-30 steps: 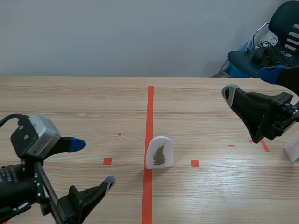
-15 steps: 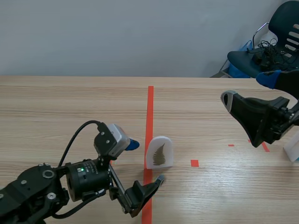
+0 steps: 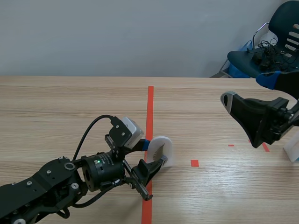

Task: Do the leaf sorting experiment

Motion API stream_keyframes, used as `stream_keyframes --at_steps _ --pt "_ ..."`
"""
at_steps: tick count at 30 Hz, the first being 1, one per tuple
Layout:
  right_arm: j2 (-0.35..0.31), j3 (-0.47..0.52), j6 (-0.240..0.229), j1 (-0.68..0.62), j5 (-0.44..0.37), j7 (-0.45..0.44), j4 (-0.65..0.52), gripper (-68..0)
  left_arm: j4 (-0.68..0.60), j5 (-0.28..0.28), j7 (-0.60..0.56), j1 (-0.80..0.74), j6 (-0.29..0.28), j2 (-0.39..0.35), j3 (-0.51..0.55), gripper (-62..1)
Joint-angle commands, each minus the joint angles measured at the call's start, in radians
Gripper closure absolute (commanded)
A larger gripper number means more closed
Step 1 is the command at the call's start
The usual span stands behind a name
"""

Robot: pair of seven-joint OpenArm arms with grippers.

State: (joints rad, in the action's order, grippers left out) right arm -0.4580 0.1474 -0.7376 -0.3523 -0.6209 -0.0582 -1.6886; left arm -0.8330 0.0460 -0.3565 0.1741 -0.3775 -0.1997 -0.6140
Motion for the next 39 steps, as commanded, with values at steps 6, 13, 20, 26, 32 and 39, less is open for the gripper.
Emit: stream_keyframes --at_steps 6,13,20,26,32,39 --pt "-0.018 0.004 -0.008 0.017 -0.015 -0.014 0.0 -67.9 -0.031 0.021 -0.021 0.0 -0.014 0.002 0.006 -10.8" --pt "-0.018 0.004 -0.008 0.017 -0.015 -0.014 0.0 -67.9 -0.13 0.081 -0.016 -0.038 -0.098 -0.025 0.017 -6.8" --pt "-0.019 0.005 -0.008 0.017 -0.016 -0.015 0.0 -67.9 -0.338 0.133 0.028 -0.155 -0.081 -0.107 0.177 -6.7" --pt "-0.019 0.005 -0.008 0.017 -0.015 -0.015 0.0 -67.9 -0.364 0.184 0.048 -0.245 -0.033 -0.168 0.436 -6.8" --pt "-0.019 0.005 -0.008 0.017 -0.015 -0.014 0.0 -67.9 -0.307 0.29 0.092 -0.262 0.104 -0.258 0.573 -6.7" --pt "-0.018 0.005 -0.008 0.017 -0.015 -0.015 0.0 -67.9 -0.126 0.421 0.085 -0.207 0.17 -0.311 0.603 -6.7"
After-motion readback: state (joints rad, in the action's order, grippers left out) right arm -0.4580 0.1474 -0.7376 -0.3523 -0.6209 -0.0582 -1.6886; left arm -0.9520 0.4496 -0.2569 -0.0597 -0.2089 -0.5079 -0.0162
